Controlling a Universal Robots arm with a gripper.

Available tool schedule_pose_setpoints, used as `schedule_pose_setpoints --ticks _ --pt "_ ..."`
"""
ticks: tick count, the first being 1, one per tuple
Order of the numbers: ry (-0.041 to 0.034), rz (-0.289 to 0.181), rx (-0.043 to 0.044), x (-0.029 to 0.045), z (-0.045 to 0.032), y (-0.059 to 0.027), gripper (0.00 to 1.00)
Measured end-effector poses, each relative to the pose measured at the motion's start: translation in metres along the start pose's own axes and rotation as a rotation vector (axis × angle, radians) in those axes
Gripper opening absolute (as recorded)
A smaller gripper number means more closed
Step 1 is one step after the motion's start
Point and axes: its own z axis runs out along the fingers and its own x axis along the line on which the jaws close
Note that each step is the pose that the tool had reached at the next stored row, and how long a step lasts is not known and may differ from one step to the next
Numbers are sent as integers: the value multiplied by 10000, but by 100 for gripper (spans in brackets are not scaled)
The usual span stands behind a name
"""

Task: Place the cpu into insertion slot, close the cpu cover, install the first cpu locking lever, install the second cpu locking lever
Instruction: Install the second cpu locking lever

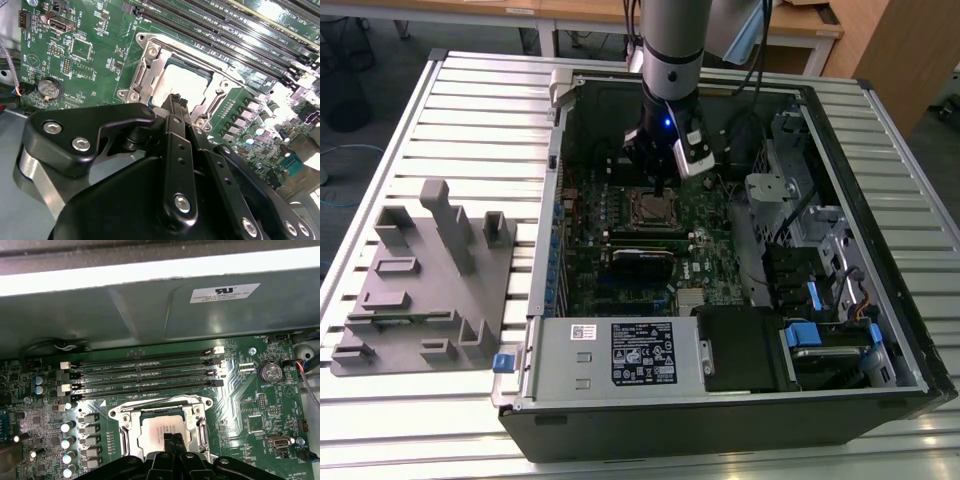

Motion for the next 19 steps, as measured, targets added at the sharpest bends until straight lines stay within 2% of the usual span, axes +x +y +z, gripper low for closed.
schedule_pose_setpoints --ticks 10,19 --pt "3 0 7 0 -10 0 10" --pt "1 0 1 -3 -76 7 10"
